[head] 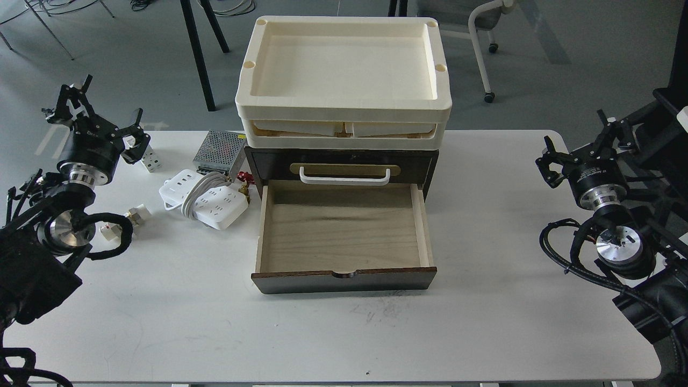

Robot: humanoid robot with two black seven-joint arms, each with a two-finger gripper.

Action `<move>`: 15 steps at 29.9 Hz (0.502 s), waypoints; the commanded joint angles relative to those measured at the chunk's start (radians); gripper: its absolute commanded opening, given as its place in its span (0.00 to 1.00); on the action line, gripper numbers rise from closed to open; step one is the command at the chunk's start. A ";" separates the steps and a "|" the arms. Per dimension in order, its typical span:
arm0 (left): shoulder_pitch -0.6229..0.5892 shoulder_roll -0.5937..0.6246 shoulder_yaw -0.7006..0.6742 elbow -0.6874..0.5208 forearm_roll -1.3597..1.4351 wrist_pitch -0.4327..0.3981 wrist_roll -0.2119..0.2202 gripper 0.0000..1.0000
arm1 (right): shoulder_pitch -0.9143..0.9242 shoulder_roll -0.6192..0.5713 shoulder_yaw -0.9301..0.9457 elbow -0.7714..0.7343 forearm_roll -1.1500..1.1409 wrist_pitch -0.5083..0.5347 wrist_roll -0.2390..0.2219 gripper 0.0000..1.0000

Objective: Put charging cable into cabinet
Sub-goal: 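Raise the left gripper up and away from the table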

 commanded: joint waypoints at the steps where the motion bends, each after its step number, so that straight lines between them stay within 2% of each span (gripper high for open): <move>1: 0.015 0.000 0.006 0.003 0.003 0.000 0.002 1.00 | -0.003 0.000 0.000 0.004 0.002 0.000 0.000 1.00; 8: 0.012 0.026 -0.024 -0.010 0.000 0.000 0.000 1.00 | -0.003 0.000 0.000 0.004 0.000 0.000 0.003 1.00; 15: -0.035 0.233 -0.015 -0.097 0.043 0.000 0.020 1.00 | -0.005 0.002 -0.002 0.007 0.000 -0.001 0.006 1.00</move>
